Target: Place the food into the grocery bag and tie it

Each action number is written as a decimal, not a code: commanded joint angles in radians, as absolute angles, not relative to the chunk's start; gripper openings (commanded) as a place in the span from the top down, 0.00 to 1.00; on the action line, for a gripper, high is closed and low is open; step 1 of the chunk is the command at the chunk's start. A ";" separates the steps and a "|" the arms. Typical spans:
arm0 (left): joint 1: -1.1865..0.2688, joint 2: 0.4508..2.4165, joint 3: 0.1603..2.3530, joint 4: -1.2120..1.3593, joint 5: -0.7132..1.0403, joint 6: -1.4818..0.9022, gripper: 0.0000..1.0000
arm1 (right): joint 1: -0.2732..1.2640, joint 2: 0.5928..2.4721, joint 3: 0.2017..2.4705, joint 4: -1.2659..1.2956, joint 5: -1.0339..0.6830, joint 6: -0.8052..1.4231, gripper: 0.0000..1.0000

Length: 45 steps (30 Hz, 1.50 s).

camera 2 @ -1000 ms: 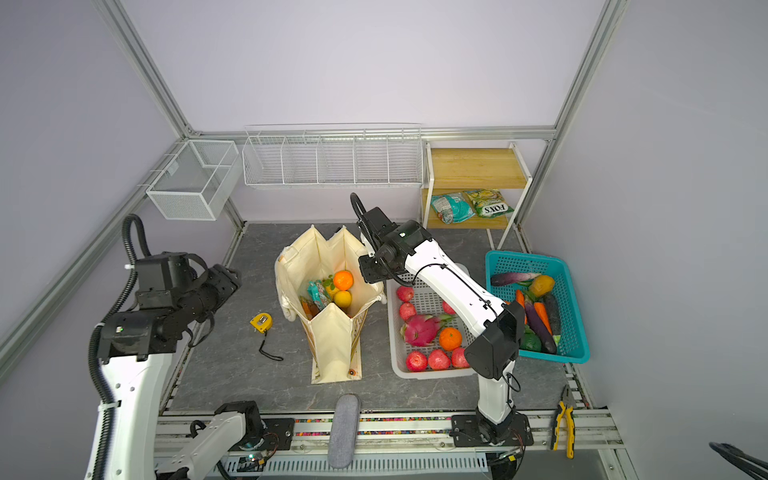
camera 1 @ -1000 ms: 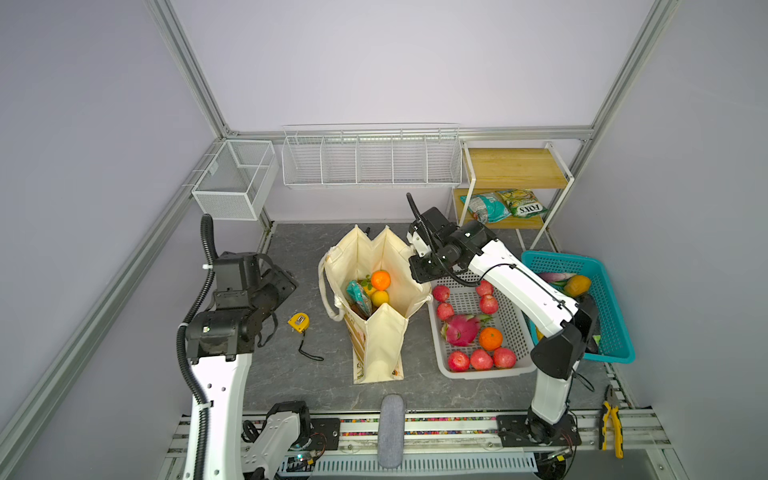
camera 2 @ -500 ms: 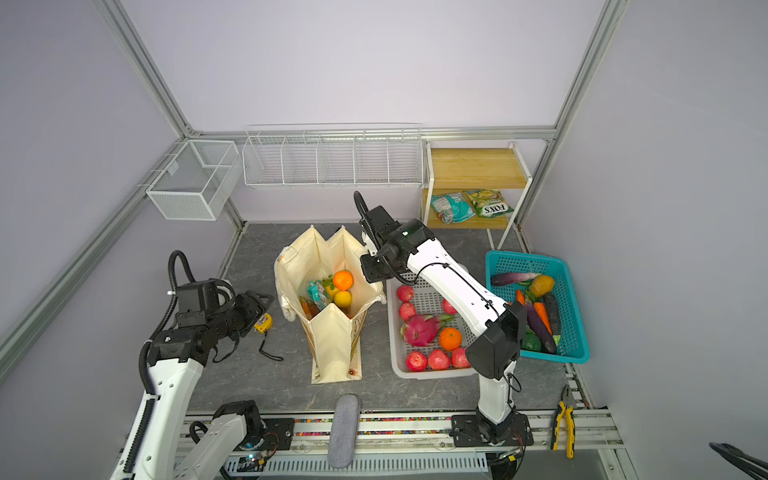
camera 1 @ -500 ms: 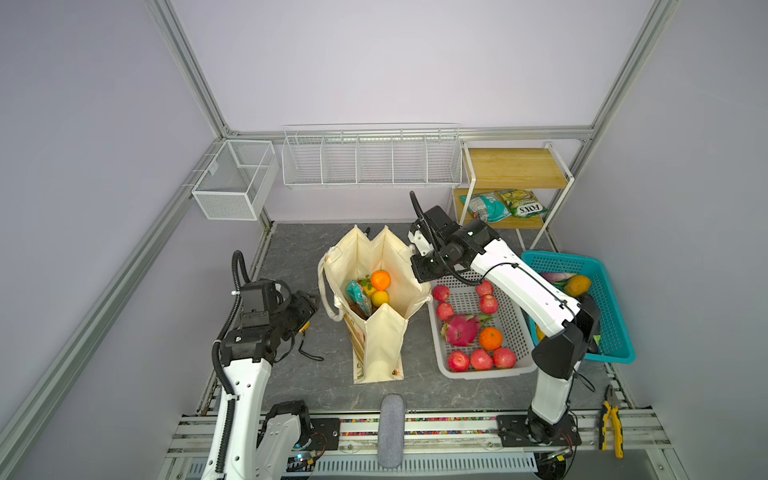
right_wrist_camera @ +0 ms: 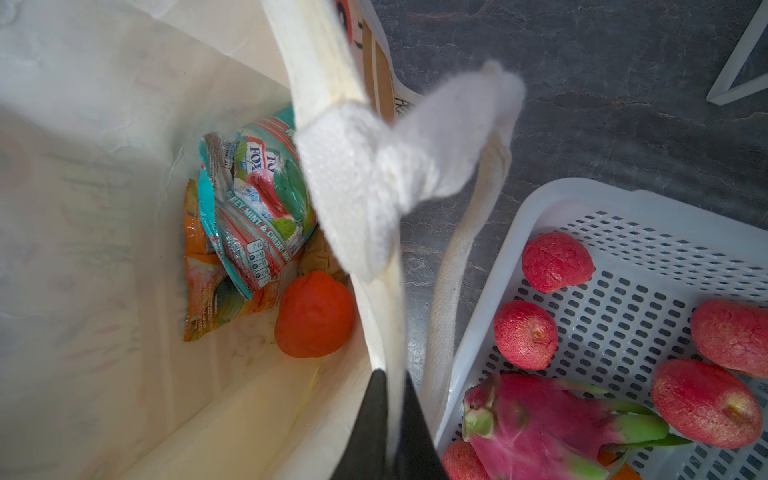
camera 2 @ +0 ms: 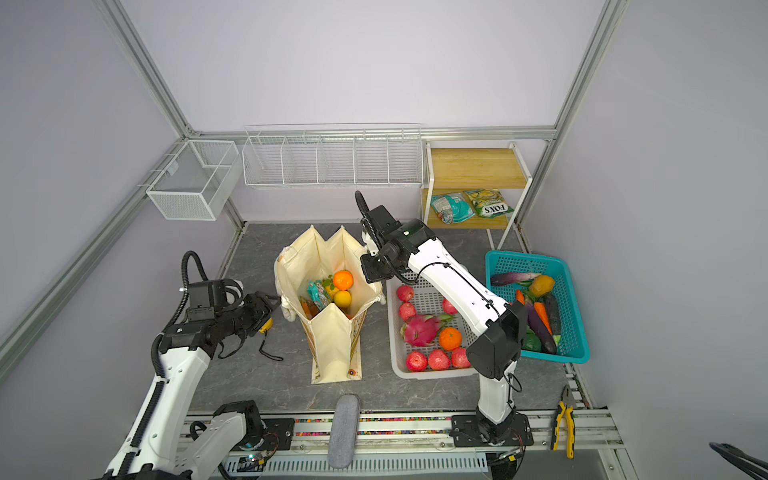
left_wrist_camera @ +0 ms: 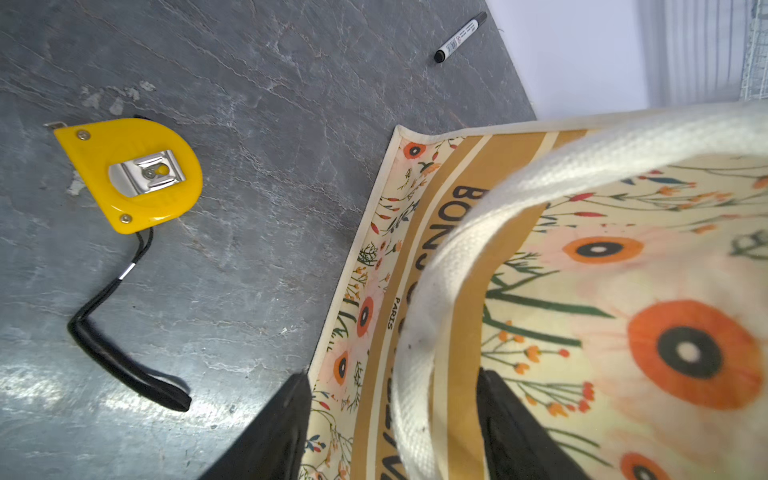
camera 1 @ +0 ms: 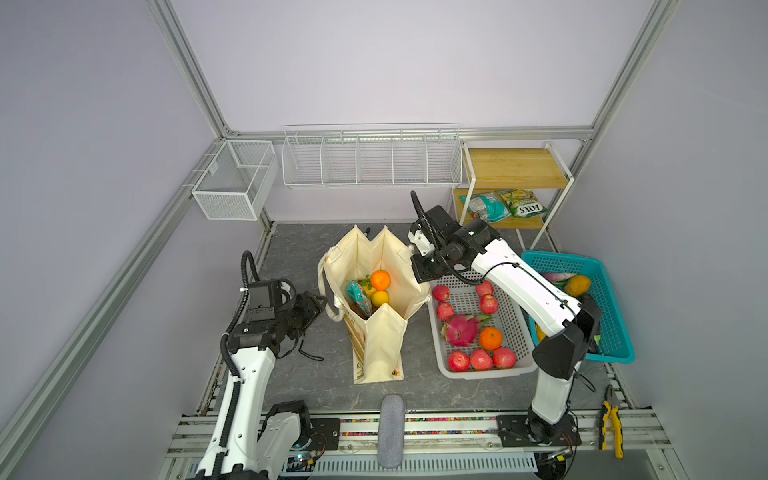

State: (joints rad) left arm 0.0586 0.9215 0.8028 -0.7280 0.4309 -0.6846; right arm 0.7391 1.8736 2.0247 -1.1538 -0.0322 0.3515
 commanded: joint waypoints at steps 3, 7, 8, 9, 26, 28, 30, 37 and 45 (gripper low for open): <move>0.055 0.981 0.799 -0.663 0.461 -0.664 0.41 | 0.737 1.844 2.010 -1.148 -0.066 0.359 0.93; 0.055 1.031 0.821 -0.636 0.476 -0.658 0.48 | 0.737 1.844 2.008 -1.148 -0.075 0.361 0.93; 0.055 1.041 0.824 -0.632 0.482 -0.654 0.50 | 0.736 1.844 2.008 -1.146 -0.076 0.362 0.93; 0.054 1.050 0.827 -0.630 0.487 -0.652 0.52 | 0.736 1.844 2.008 -1.145 -0.078 0.364 0.93; 0.055 1.104 0.881 -0.709 0.483 -0.605 0.62 | 0.738 1.837 2.004 -1.107 -0.105 0.397 0.93; 0.055 1.118 0.887 -0.727 0.476 -0.590 0.60 | 0.739 1.836 2.002 -1.103 -0.107 0.399 0.93; 0.054 1.130 0.893 -0.735 0.474 -0.579 0.60 | 0.738 1.838 1.999 -1.098 -0.110 0.400 0.93; 0.035 1.171 0.921 -0.738 0.485 -0.561 0.70 | 0.738 1.843 1.997 -1.090 -0.121 0.407 0.93; 0.023 1.169 0.950 -0.817 0.380 -0.575 0.98 | 0.738 1.853 2.021 -1.076 -0.139 0.415 0.93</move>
State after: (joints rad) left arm 0.0242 1.1763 0.9127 -0.7586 0.4473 -0.5755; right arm 0.7391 1.8717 2.0159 -1.1007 -0.1108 0.3973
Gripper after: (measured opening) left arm 0.076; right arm 0.075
